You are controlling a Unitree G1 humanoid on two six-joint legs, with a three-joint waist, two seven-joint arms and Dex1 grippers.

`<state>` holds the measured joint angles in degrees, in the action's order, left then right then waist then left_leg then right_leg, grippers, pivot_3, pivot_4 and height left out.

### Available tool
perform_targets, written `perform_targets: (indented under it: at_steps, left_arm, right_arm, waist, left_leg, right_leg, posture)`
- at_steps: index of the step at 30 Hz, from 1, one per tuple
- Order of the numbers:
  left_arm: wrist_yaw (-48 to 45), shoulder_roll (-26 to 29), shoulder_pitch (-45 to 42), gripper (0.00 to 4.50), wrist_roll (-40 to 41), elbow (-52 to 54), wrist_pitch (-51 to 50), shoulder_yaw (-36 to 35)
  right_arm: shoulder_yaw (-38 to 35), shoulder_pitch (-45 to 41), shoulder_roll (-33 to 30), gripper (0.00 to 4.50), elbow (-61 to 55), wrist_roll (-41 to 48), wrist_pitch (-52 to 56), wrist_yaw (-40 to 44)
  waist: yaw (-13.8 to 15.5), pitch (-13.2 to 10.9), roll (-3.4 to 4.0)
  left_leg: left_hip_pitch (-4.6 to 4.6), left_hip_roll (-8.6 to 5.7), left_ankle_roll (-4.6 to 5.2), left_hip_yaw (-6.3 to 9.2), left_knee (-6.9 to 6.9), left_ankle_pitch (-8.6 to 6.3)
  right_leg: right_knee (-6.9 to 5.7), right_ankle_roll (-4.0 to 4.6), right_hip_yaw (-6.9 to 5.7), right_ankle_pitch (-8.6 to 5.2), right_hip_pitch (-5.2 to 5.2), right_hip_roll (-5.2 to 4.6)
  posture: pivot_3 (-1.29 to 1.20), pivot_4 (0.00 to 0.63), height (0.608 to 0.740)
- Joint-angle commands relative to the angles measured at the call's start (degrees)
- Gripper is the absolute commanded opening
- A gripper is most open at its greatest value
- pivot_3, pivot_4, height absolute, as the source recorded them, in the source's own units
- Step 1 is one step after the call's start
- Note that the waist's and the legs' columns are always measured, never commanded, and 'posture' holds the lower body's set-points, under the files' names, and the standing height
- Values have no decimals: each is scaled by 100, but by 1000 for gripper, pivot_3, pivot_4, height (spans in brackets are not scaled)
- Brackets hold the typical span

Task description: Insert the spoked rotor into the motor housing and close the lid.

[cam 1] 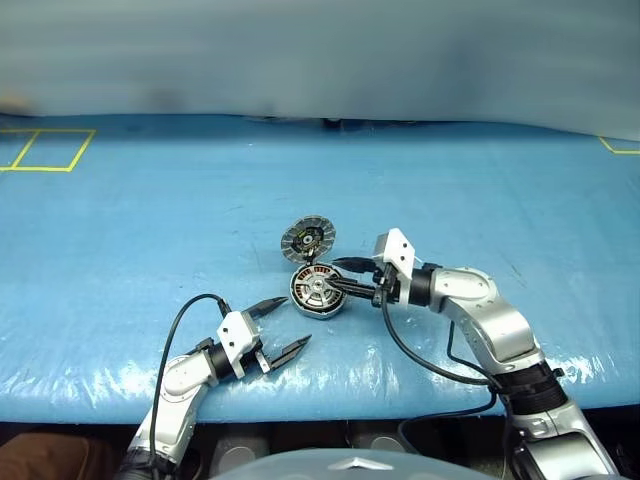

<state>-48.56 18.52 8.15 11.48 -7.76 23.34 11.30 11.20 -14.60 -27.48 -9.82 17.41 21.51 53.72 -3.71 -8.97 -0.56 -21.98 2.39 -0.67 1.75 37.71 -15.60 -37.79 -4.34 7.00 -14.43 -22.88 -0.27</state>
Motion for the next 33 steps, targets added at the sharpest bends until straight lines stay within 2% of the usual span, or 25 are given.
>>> perform_targets:
  at_steps: [1, 3, 6, 7, 11, 17, 21, 24, 28, 33]
  left_arm:
    - [26, 16, 63, 4203, 9, 165, 24, 14]
    - [34, 20, 67, 4203, 2, 158, 37, 10]
    - [49, 19, 68, 4203, -5, 153, 47, 6]
    - [53, 19, 69, 4203, -6, 152, 48, 6]
    - [67, 30, 84, 4203, -10, 145, 54, 2]
    - [79, 36, 89, 4203, -15, 142, 57, 6]
    - [85, 35, 92, 4203, -13, 140, 56, 12]
    - [87, 29, 99, 4203, -2, 144, 50, 14]
    - [91, 27, 118, 4203, 9, 146, 59, 6]
    - [97, 18, 133, 4203, 33, 140, 86, -19]
  right_arm:
    - [26, -133, 72, 1609, 18, -46, -85, -74]
    - [98, -137, 90, 1215, 128, -138, -77, -101]
    - [210, -130, 115, 229, 251, -276, -125, -134]
    - [233, -130, 124, 24, 279, -298, -141, -142]
    - [333, -108, 91, 24, 261, -350, -119, -67]
    - [861, -65, -198, 24, 425, -1118, -300, -156]
    - [948, -26, -184, 24, 426, -1315, -391, -289]
    - [616, 31, 24, 24, 263, -871, -326, -318]
    - [-298, -91, 351, 24, -2, 105, -108, -389]
    - [-715, -630, 32, 24, 628, -374, -359, -859]
  waist:
    - [-2, 0, 0]
    - [-3, 0, 0]
    - [-3, 0, 0]
    - [-4, 0, 0]
    - [-5, 0, 1]
    - [-8, 1, 1]
    - [-9, 3, -1]
    - [-11, 3, -2]
    - [-12, 0, 1]
    - [-8, 0, 1]
  left_leg:
    - [0, 0, 0, 0, 0, 0]
    - [0, 0, 0, 0, 0, 0]
    - [0, 0, 0, 0, 0, 0]
    - [0, 0, 0, 0, 0, 0]
    - [0, 0, 0, 0, 0, 0]
    - [2, 0, 0, 0, 0, 0]
    - [14, 0, 0, 0, 0, 0]
    - [17, 1, 0, -1, 0, 0]
    - [16, 2, 0, -2, 0, 0]
    - [11, -3, 0, -3, 3, 0]
  right_leg:
    - [0, 0, 0, 0, 0, 0]
    - [-1, 0, 0, 0, 0, 0]
    - [-1, 0, 0, 0, 0, 0]
    - [-1, 0, 0, 0, 0, 0]
    - [-1, 0, 0, 0, 0, 0]
    - [-1, 0, 0, 0, 0, 0]
    - [-1, -6, -1, -5, 11, 1]
    - [-1, -23, 0, -15, 15, 1]
    - [-4, -24, 2, -14, 12, 1]
    - [-1, -16, 2, -2, 11, -5]
  posture:
    - [0, 150, 740]
    - [0, 150, 740]
    - [0, 150, 740]
    - [0, 150, 740]
    - [0, 150, 740]
    - [0, 150, 740]
    - [0, 150, 740]
    - [0, 150, 740]
    - [0, 150, 740]
    - [0, 150, 740]
